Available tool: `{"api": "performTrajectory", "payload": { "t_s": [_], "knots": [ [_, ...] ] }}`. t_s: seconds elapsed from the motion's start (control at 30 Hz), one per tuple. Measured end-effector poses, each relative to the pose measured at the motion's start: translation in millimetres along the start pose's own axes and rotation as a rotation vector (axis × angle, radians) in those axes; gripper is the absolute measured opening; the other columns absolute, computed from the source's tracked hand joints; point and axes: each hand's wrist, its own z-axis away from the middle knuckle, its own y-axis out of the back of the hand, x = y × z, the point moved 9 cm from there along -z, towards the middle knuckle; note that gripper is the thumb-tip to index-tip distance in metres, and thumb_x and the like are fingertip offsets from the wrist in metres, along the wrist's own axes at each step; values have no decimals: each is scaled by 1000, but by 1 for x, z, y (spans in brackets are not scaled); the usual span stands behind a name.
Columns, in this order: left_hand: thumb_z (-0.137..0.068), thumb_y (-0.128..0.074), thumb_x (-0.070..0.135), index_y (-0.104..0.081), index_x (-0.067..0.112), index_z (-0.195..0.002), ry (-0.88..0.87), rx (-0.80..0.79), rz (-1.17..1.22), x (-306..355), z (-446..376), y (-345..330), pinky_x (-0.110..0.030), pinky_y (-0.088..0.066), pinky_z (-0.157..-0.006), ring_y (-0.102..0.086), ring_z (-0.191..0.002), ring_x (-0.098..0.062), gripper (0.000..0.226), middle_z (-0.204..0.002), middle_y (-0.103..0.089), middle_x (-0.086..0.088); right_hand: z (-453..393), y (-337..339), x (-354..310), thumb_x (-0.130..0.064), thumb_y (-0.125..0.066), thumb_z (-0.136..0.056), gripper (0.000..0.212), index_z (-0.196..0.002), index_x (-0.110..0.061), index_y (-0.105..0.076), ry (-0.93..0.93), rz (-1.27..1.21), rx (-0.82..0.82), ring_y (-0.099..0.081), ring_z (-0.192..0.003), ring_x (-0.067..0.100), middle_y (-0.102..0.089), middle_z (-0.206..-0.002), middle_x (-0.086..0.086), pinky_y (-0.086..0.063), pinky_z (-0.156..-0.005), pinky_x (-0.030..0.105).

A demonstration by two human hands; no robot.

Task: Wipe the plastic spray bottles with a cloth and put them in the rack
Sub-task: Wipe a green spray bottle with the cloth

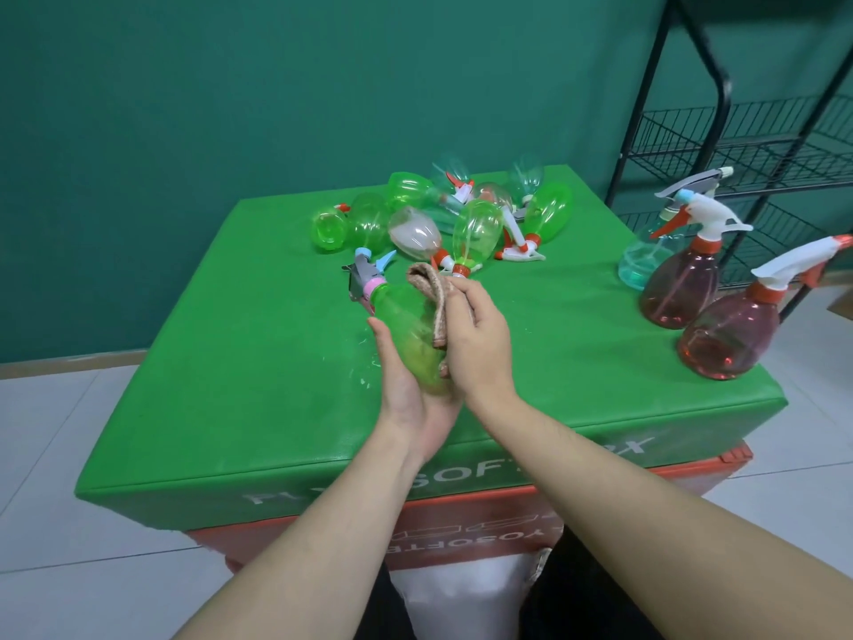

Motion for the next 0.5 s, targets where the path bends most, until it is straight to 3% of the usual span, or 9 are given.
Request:
{"api": "performTrajectory", "payload": {
  "t_s": [0.1,0.17,0.23,0.33,0.37,0.43,0.5],
  "knots": [
    [-91,-34,77,-78,19,-112,-29,7,-28,-4,1,-2,-42,-50,-99,-72,-108,-21,76,-121,-73,-6,1,5,15,-27,-47,-99,23,-95,-25,-70,-160,-113,40,-58,-74,2,-67,-85,-8,-47,-72,31],
    [-94,-34,72,-72,18,-115,-58,22,-75,-5,3,-5,-40,-51,-95,-73,-105,-19,70,-117,-75,-6,3,0,34,-38,-48,-92,29,-99,-20,-70,-342,-257,36,-67,-85,11,-71,-93,-2,-55,-83,36],
    [-95,-32,70,-70,19,-113,-74,21,-155,-4,3,-8,-38,-51,-90,-75,-99,-16,67,-110,-77,-4,9,-8,45,-48,-47,-87,43,-106,-18,-70,-492,-408,7,-73,-97,26,-75,-104,8,-58,-92,49],
    [-85,-40,72,-67,20,-119,-77,18,-262,-4,2,-6,-35,-52,-89,-74,-101,-14,68,-114,-76,-2,17,-11,42,-45,-37,-103,45,-102,-17,-72,-568,-547,-65,-75,-84,21,-77,-96,6,-60,-73,33],
    [-80,-49,74,-65,20,-125,-91,39,-294,-2,2,-3,-35,-53,-89,-73,-106,-15,72,-120,-74,-4,18,-12,42,-48,-34,-105,49,-102,-17,-73,-579,-585,-87,-75,-85,20,-77,-96,5,-60,-74,32],
    [-73,-71,76,-58,20,-135,-126,62,-353,0,-2,4,-34,-55,-89,-70,-113,-19,85,-129,-70,-7,20,-12,43,-57,-32,-105,60,-115,-15,-73,-587,-618,-96,-74,-100,23,-77,-108,6,-58,-91,39],
    [-72,-75,58,-57,23,-134,-189,88,-403,7,-5,10,-34,-57,-85,-72,-110,-20,73,-123,-73,-4,23,-12,46,-62,-31,-104,64,-124,-16,-71,-609,-599,-88,-71,-110,24,-75,-116,7,-51,-104,43]
  ]
}}
